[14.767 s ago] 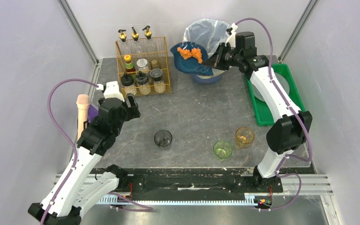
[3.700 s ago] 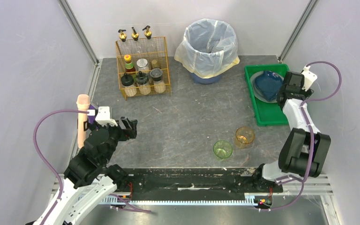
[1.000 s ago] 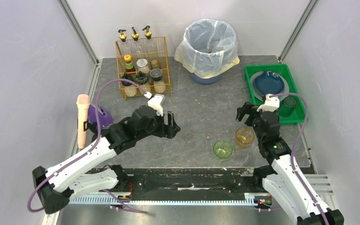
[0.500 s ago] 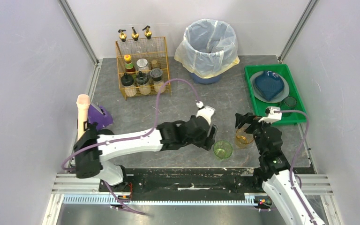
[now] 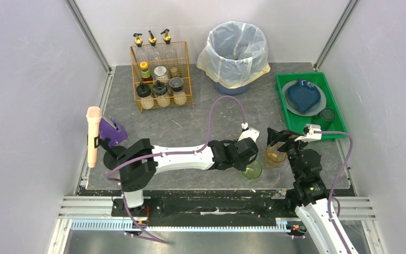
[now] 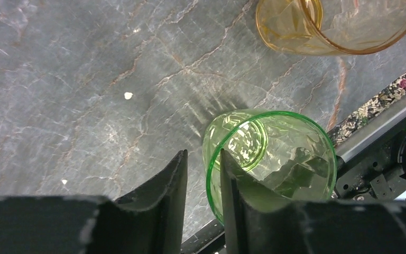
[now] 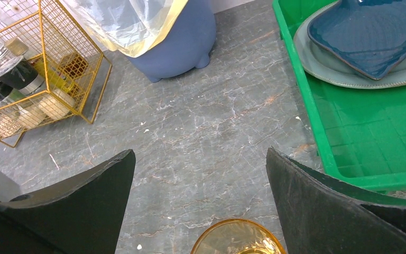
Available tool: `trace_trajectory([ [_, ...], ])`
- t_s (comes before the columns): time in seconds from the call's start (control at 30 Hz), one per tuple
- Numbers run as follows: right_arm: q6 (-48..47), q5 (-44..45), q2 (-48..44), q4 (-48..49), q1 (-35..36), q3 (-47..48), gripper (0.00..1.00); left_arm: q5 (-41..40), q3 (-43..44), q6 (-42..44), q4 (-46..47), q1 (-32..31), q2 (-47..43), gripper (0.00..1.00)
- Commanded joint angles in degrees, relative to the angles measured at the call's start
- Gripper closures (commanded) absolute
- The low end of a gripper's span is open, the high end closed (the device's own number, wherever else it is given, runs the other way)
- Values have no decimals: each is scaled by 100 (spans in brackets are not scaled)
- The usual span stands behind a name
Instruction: Clear the kitchen counter
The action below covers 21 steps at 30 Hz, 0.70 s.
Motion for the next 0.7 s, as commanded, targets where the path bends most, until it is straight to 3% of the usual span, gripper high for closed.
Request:
trace_trajectory([
  [0.0, 30, 45, -86, 92, 46, -49, 4, 89, 240, -142, 130, -7, 173, 75],
  [0.1, 31, 2, -70, 124, 44, -45, 4, 16, 117, -160, 200, -2, 60, 95],
  [0.13, 29, -43, -55, 156, 46, -58, 4, -17, 34, -170, 268, 2, -17, 98],
  [0.43, 234, -983, 280, 805, 46, -146, 2, 155, -1701, -526, 1694, 617, -1631, 98],
  [0.67, 743, -1982, 938, 1570, 46, -88, 2, 1658, -3642, -1483, 3586, 2118, -3081, 98],
])
